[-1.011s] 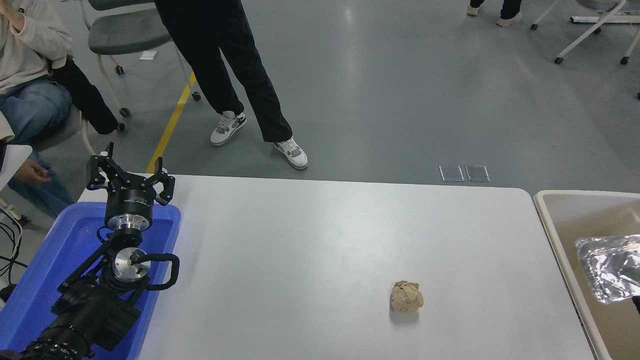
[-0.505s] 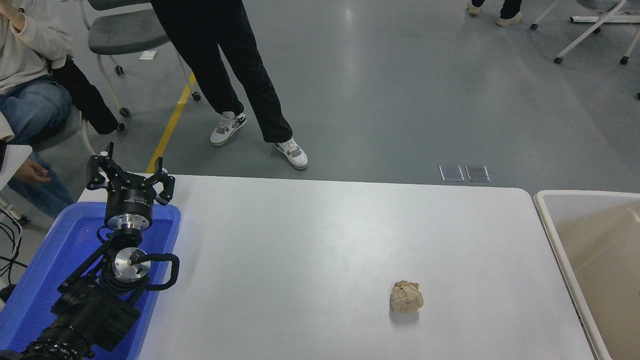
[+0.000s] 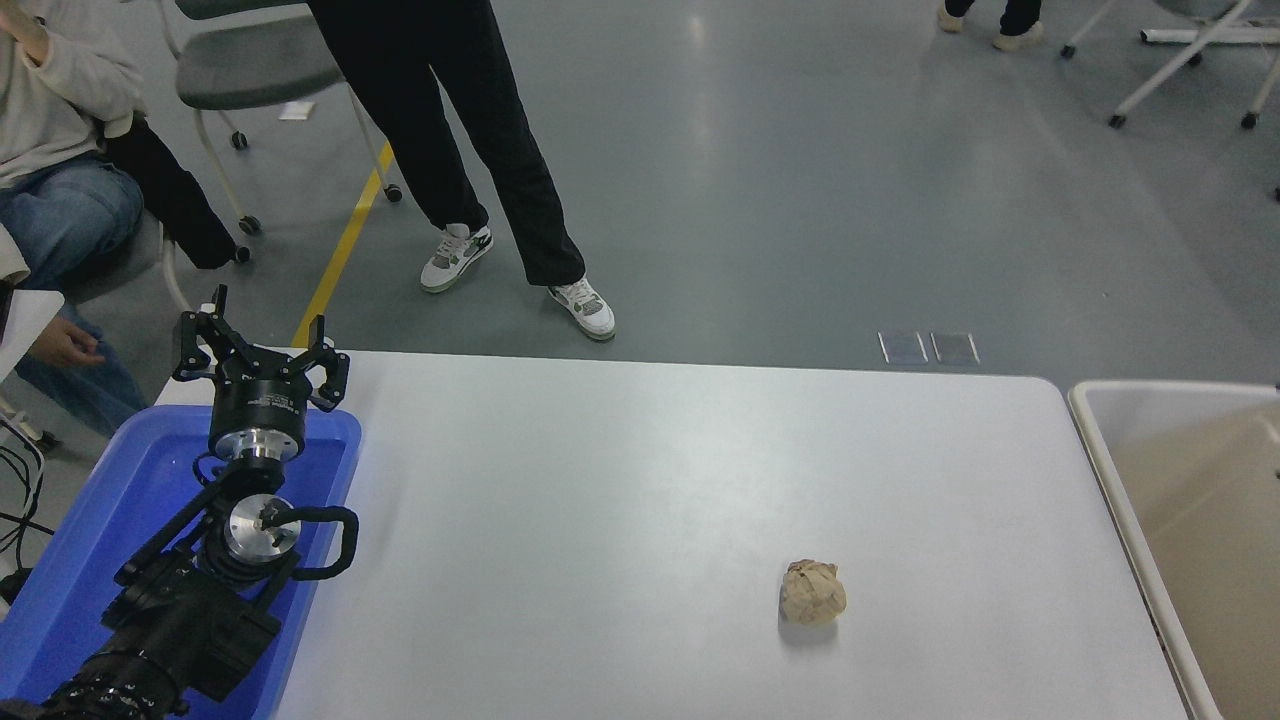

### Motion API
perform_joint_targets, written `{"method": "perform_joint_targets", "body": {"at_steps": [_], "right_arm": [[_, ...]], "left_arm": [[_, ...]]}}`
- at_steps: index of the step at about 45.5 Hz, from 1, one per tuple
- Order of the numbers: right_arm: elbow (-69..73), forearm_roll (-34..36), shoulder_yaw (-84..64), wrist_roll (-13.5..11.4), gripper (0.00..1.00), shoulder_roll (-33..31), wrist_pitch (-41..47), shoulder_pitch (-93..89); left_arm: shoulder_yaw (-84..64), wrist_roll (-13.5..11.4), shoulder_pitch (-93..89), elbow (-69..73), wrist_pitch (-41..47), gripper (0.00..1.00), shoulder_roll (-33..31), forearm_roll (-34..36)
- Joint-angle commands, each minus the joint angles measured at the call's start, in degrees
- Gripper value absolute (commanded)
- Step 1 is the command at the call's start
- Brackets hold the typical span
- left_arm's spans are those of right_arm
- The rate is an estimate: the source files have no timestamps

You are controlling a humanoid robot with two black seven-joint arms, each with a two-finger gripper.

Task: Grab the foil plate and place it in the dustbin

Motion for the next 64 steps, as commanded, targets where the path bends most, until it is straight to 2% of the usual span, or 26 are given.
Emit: {"method": "perform_joint_targets", "body": {"at_steps": [1,9,18,34,49,57,64], "right_arm": [[15.81,-9.02,-0.55,-2.26,1.0,-6.7,-1.29,7.95],[21.52,-10.61,-9.22,-2.7,1.0,-9.78,-1.2,17.68],[22.49,-10.61,-26.55,-2.61,1.0,-9.69,-1.11,32.29],[25.66,-10.52,-38.77,-2.7,1.0,-6.97,0.03,46.62],[26.19,-9.47,-50.38,-2.87,1.0,3.92,0.03,59.45],[27.24,-1.3,-67.07,-2.17,1.0,16.57,0.55,74.48],[29.43,-0.06,-69.89,-2.17,1.0,22.11,3.28,78.97]], "left_arm": [[0.0,0.01,0.01,0.0,0.0,0.99,-0.04,0.01],[0.0,0.01,0.01,0.0,0.0,0.99,-0.04,0.01],[0.0,0.01,0.01,0.0,0.0,0.99,-0.04,0.01],[0.0,0.01,0.01,0.0,0.0,0.99,-0.04,0.1],[0.0,0.01,0.01,-0.17,0.0,0.99,0.05,0.1],[0.0,0.01,0.01,0.0,0.0,0.99,-0.04,0.1],[0.0,0.01,0.01,0.0,0.0,0.99,0.05,0.1]]}}
